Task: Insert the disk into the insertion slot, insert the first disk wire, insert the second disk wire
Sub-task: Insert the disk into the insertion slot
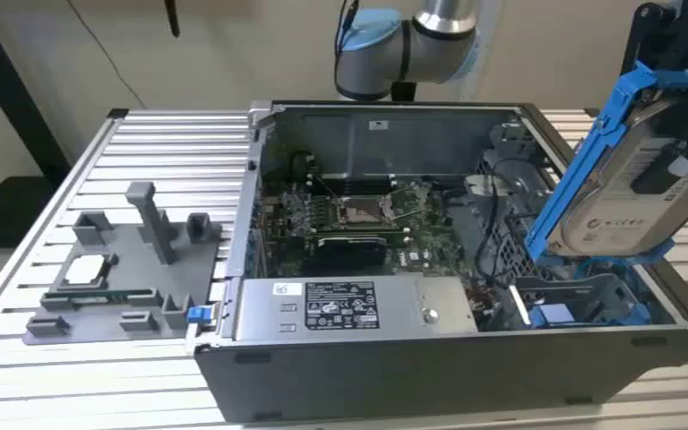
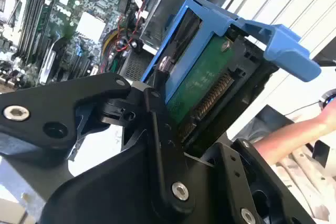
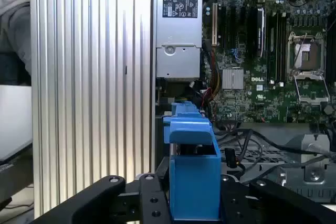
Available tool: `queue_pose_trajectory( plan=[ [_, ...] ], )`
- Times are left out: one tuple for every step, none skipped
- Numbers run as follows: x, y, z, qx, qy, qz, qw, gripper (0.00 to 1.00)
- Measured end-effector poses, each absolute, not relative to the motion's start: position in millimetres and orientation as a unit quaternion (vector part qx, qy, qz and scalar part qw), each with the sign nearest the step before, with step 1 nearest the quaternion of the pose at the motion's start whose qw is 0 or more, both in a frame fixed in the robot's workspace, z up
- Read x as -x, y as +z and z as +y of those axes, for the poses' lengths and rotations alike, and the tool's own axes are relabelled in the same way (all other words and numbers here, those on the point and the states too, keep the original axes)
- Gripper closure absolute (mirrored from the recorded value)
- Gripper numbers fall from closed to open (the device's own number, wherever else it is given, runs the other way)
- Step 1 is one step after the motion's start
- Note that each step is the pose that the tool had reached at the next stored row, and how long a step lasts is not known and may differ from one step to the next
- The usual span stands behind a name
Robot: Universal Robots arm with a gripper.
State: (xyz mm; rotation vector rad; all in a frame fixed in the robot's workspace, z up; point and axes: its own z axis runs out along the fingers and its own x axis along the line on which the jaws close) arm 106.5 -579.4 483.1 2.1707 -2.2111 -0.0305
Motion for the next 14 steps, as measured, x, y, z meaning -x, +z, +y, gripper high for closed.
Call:
queue_pose_trajectory(
  plan=[
    [-106.5,483.1,-579.4,-0.7,-0.01,-0.713,0.021,1.0],
    [-106.5,483.1,-579.4,-0.7,-0.01,-0.713,0.022,1.0],
    [-106.5,483.1,-579.4,-0.7,-0.009,-0.713,0.023,1.0],
    [-106.5,483.1,-579.4,-0.7,-0.009,-0.713,0.023,1.0],
    [-106.5,483.1,-579.4,-0.7,-0.009,-0.713,0.023,1.0],
    [-106.5,483.1,-579.4,-0.7,-0.009,-0.713,0.023,1.0],
    [-106.5,483.1,-579.4,-0.7,-0.009,-0.713,0.023,1.0],
    [-106.5,483.1,-579.4,-0.7,-0.009,-0.713,0.023,1.0],
    [-106.5,482.9,-579.4,-0.7,-0.009,-0.713,0.023,1.0],
    [-106.7,482.5,-579.4,-0.7,-0.009,-0.713,0.023,1.0],
    [-106.9,482.1,-579.4,-0.7,-0.009,-0.713,0.023,1.0],
    [-107.2,481.5,-579.4,-0.7,-0.009,-0.713,0.023,1.0],
    [-107.6,480.7,-579.4,-0.7,-0.009,-0.713,0.023,1.0],
    [-108.1,479.8,-579.4,-0.7,-0.009,-0.713,0.023,1.0]
  ],
)
